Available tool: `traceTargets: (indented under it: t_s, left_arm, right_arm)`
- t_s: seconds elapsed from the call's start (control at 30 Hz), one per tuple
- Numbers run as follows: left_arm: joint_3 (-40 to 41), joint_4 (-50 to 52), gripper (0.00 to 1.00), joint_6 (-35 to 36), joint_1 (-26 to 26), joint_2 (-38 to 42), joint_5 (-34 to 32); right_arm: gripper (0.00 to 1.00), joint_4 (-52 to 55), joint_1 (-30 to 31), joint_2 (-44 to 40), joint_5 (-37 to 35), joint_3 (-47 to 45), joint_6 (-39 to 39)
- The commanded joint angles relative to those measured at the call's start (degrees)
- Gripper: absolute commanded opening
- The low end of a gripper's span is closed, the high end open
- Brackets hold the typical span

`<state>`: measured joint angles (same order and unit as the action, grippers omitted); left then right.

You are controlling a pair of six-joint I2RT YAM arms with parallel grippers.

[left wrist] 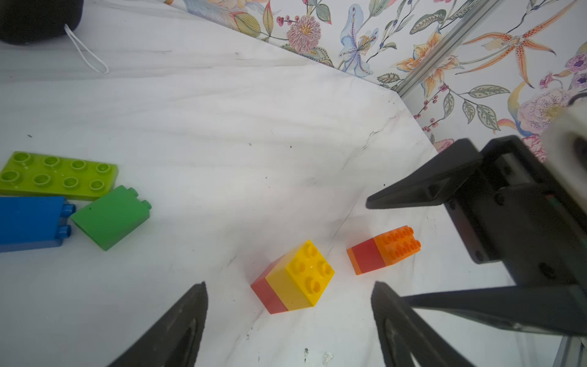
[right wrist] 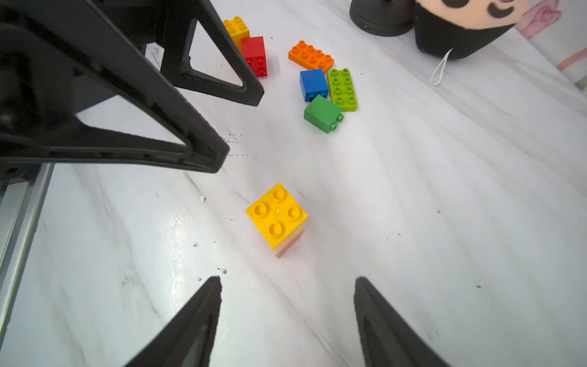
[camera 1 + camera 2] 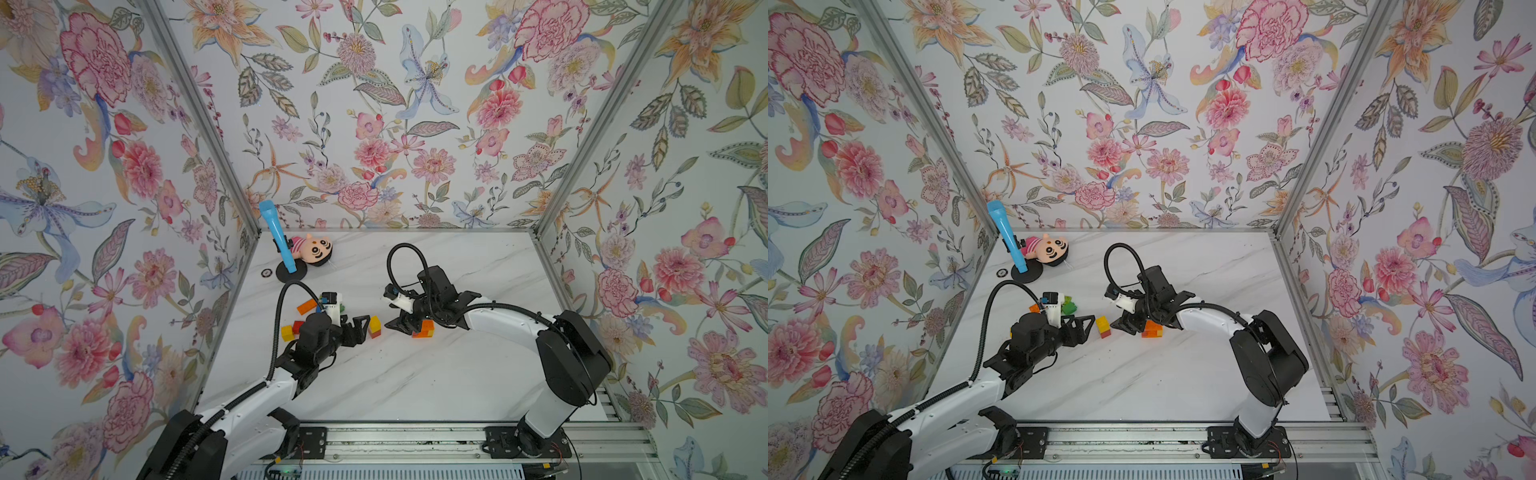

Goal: Assemble the letter p with lego
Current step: Assemble the lego brick with the lego brick, then pick up the lego brick from the center of the board.

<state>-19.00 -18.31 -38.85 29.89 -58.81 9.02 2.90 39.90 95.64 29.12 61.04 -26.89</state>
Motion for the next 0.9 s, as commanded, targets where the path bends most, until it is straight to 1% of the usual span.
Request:
traceTargets:
  t_s: [0.0, 0.1, 0.23, 0.37, 0.43, 0.53, 0.63, 0.73, 0.87]
  left_arm:
    - [1.65, 5.11, 0.86, 2.95, 3.04, 0.79, -4.6]
    - [2.71, 5.26, 0.91, 4.29, 6.51, 1.34, -6.72]
    - [3.2, 5.1, 0.92, 4.55, 8.18, -1.01, -8.28]
    - [1.9, 4.27, 0.92, 3.92, 8.91, -6.04, -9.45]
    - [1.28, 2.53, 0.93, 3.37, 8.92, -8.44, -9.46]
    - [-0.16, 0.56, 0.93, 2.41, 8.94, -12.47, -9.82]
    - [-0.92, -2.03, 0.93, 1.09, 8.87, -15.65, -10.39]
    - [-1.42, -3.82, 0.93, 0.15, 8.59, -18.72, -11.51]
    - [-2.09, -5.74, 0.92, -1.07, 7.79, -22.18, -11.39]
  right_arm:
    - [0.69, -0.42, -1.45, -4.01, -1.42, -2.91, 1.08]
    - [0.69, 0.81, -3.25, -6.94, -2.78, -4.89, 1.77]
    - [0.68, 2.03, -6.67, -8.8, -3.94, -5.99, 3.06]
    - [0.68, 1.17, -7.62, -10.47, -7.11, -7.19, 4.9]
    - [0.68, -2.33, -7.64, -11.45, -10.49, -8.54, 8.7]
    - [0.68, -4.07, -7.83, -13.92, -11.08, -10.8, 12.92]
    - [0.68, -3.74, -8.16, -16.44, -11.11, -13.01, 13.95]
    - [0.68, -2.41, -9.24, -16.61, -11.96, -13.61, 16.33]
    - [0.68, -3.76, -9.14, -16.77, -9.9, -16.01, 18.75]
